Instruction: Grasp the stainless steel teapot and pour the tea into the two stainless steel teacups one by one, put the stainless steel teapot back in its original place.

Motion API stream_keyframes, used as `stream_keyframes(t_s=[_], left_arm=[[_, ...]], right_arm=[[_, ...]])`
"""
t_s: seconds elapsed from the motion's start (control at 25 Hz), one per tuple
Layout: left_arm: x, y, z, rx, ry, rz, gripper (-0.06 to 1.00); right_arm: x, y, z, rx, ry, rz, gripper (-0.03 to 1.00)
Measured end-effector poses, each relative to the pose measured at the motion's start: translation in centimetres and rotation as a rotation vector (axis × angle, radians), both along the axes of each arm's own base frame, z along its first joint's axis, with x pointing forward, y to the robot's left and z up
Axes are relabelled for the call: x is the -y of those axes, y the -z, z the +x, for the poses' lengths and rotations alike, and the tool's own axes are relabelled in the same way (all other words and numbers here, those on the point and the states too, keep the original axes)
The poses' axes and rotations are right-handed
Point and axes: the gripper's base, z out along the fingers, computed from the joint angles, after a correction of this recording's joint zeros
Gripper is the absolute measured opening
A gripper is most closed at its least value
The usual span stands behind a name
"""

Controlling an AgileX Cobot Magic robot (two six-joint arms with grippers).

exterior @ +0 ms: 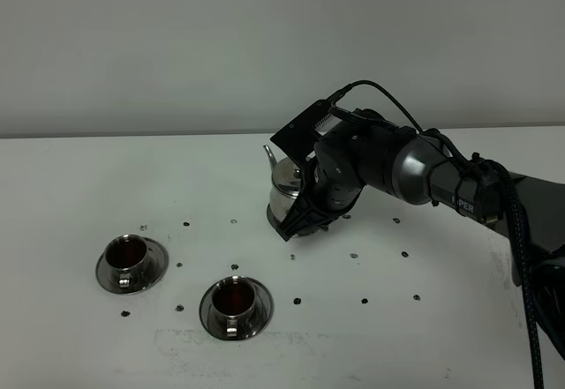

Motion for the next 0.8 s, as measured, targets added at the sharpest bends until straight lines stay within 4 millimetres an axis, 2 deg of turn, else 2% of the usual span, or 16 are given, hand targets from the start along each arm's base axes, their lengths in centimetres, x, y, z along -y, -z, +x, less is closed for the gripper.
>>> stream_keyframes(t_s=[0.6, 0.8], left_arm=[[0.00, 0.00, 0.00, 0.000, 0.000, 0.000, 0.57], [0.00, 0.00, 0.00, 0.000, 0.001, 0.001, 0.57]], right_arm=[[-0.04, 0.07, 0.05, 0.007, -0.026, -0.010, 0.20], [-0.11, 0.00, 0.14, 0.017, -0.028, -0.003, 0.28]])
